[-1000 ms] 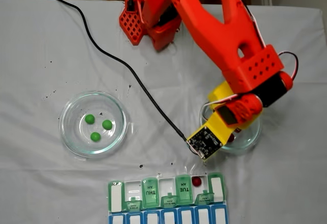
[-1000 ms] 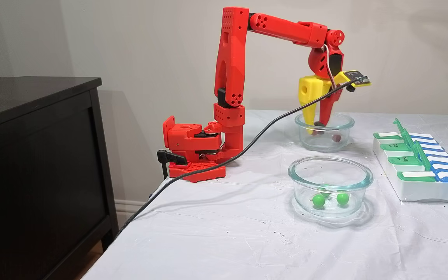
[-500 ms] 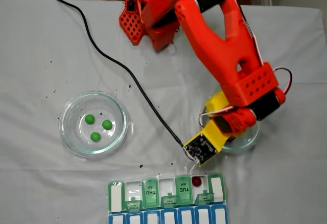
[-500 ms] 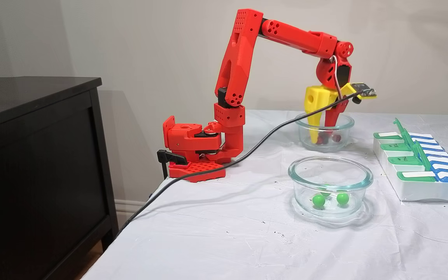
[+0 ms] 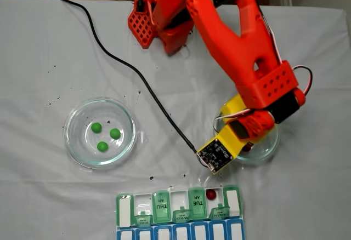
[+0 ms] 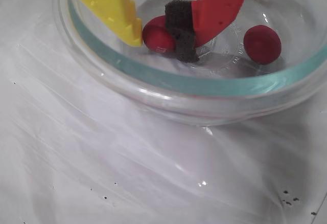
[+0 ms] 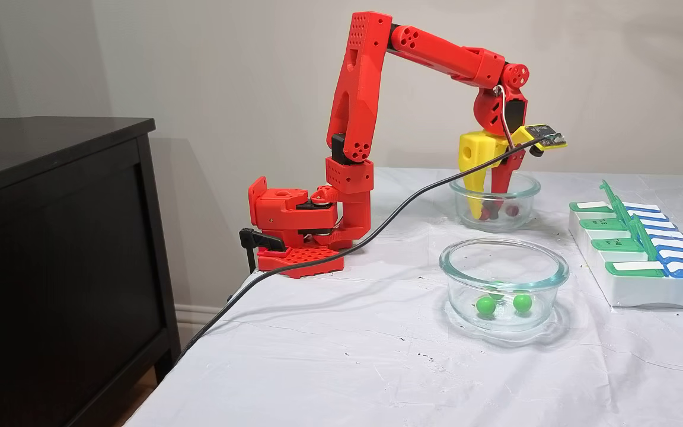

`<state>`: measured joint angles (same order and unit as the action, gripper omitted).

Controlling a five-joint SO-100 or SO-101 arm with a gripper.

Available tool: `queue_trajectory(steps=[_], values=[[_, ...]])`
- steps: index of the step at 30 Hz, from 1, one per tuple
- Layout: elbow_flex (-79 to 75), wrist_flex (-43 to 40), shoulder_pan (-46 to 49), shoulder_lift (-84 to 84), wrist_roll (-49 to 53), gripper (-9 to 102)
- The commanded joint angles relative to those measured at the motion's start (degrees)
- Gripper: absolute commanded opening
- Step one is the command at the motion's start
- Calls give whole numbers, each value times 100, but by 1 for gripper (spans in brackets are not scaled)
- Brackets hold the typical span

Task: Sort medicines into box.

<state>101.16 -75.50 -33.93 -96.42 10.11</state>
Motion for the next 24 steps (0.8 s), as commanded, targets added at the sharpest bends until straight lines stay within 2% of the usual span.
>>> queue_trajectory(steps=[1,6,16,24], values=[[-501,-70,-9,272,-44,0],[-510,44,9,571,-105,0],[642,457,-53,-747,-158,0],[264,-18,-475,-782,-334,0]])
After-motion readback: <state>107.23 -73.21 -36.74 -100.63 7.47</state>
